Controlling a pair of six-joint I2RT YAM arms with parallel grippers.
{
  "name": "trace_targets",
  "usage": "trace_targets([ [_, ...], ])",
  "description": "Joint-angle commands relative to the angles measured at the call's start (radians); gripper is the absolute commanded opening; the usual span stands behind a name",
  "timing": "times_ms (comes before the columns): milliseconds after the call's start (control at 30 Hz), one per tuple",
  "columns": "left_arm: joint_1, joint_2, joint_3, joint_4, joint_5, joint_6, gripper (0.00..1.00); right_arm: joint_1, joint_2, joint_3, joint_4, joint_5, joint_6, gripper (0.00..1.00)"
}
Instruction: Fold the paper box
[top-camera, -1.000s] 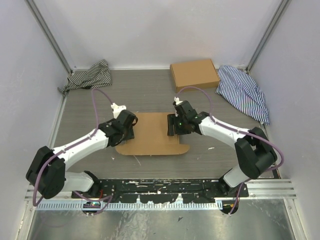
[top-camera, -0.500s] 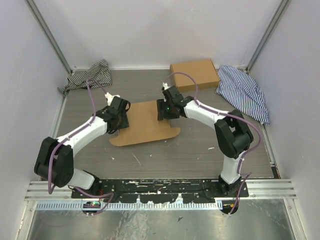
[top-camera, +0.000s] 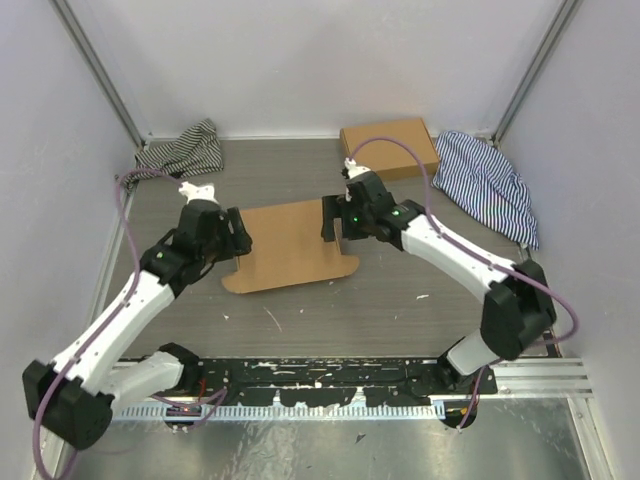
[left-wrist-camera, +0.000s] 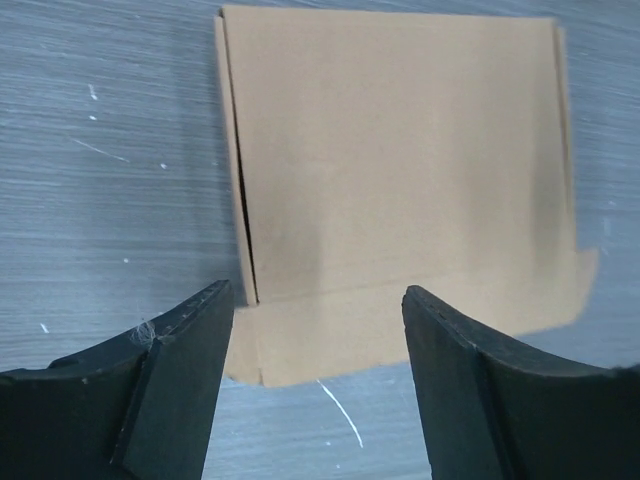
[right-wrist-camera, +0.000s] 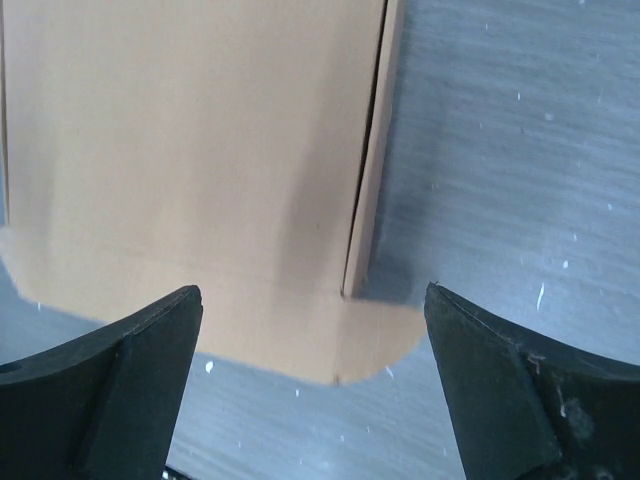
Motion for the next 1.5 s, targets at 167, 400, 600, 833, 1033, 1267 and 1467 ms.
trace_targets([
  [167, 0.000, -0.174, -0.278, 0.065, 0.178, -0.053, 0.75, 0.034, -0.141, -0.219, 0.042, -0.108, -0.042, 0.98],
  [400, 0.000, -0.127, -0.273, 0.053, 0.161, -0.030, 0.73, 0.085, -0.108, -0.250, 0.062, -0.070, -0.045, 0.97],
  [600, 0.000, -0.113, -0.263, 0.053, 0.125, -0.002, 0.73, 0.107, -0.065, -0.236, 0.070, -0.041, -0.048, 0.97],
  [833, 0.000, -0.066, -0.262, 0.067, 0.149, 0.011, 0.74, 0.116, -0.037, -0.222, 0.074, -0.037, -0.057, 0.96],
  [1033, 0.000, -0.040, -0.269, 0.091, 0.170, 0.007, 0.73, 0.130, -0.041, -0.218, 0.078, -0.040, -0.064, 0.95],
  [1267, -0.002, -0.046, -0.259, 0.082, 0.126, 0.014, 0.73, 0.137, -0.039, -0.218, 0.079, -0.003, -0.066, 0.95],
  [1467, -0.001, -0.049, -0.273, 0.119, 0.122, 0.016, 0.74, 0.137, -0.034, -0.210, 0.087, 0.006, -0.068, 1.00],
])
